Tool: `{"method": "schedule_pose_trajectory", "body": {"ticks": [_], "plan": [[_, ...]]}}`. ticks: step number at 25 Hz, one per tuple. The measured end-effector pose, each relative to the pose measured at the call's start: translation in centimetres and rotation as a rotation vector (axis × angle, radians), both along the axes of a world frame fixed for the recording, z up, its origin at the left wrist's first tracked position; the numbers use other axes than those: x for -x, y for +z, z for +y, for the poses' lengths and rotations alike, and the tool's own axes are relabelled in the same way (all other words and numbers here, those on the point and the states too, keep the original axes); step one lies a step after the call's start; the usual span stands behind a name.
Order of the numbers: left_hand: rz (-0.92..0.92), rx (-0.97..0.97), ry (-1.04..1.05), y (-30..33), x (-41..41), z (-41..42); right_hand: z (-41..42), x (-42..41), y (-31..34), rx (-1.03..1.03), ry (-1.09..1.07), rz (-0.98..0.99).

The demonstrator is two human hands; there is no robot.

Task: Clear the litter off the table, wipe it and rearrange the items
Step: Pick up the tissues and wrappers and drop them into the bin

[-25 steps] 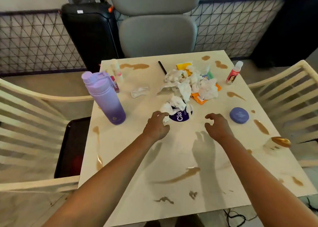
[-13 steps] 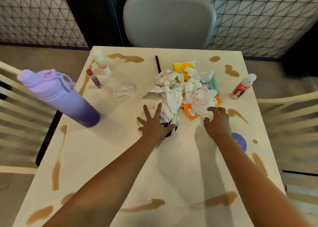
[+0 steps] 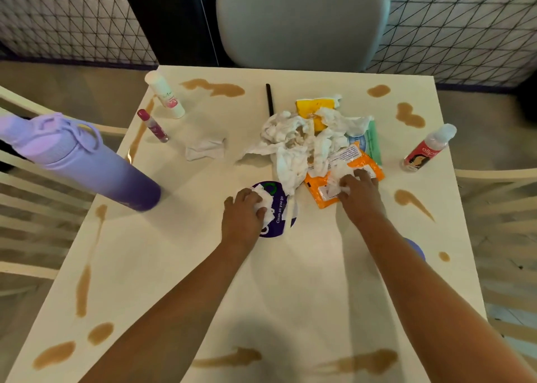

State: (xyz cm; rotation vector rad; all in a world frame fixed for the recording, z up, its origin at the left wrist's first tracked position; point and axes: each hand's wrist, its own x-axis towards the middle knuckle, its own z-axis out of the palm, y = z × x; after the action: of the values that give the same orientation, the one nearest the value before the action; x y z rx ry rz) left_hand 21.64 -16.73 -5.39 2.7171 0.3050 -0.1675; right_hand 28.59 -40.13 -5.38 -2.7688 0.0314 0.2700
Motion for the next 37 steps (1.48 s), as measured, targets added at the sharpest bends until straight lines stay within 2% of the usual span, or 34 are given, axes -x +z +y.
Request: {"method": "schedule_pose_trajectory", "body": {"ticks": [5,7,11,14,16,22,26,30,33,37], "plan": [[-0.018,0.120,0.098,0.2,-0.4,1.8,0.6,1.3,0.0,-0.192,-0.147,-0.123],[-0.018,0.270,0.157,0.6,-0.7,2.3,1.3,2.5,0.8,-0.258,-0.177,-0.195],[0.005,0.518,0.256,2.7,0.6,3.6,4.5,6.0,3.2,-0.436,-0.116,-0.291],[0.028,0.788,0.373,4.1,3.3,4.8,8.2,8.8,4.3,-0.514,-0.039,-0.271],[0.029,0.874,0.429,5.0,6.0,6.2,11.1,10.8,4.7,-0.531,0.008,-0.249],[-0.128,0.948,0.513,7.3,16.7,16.1,22.7,19.1,5.7,-0.507,0.242,-0.167],[-0.228,0.978,0.651,7.5,25.9,24.6,32.1,26.4,6.1,-0.505,0.364,-0.120],[-0.303,0.981,0.826,6.8,34.6,33.8,42.0,33.1,6.2,-0.507,0.461,0.020],[-0.311,1.016,0.989,5.5,38.4,38.9,47.3,36.0,5.9,-0.504,0.528,0.102],[-0.367,1.015,1.104,3.6,40.2,44.7,53.6,37.5,4.3,-0.512,0.568,0.230]]}}
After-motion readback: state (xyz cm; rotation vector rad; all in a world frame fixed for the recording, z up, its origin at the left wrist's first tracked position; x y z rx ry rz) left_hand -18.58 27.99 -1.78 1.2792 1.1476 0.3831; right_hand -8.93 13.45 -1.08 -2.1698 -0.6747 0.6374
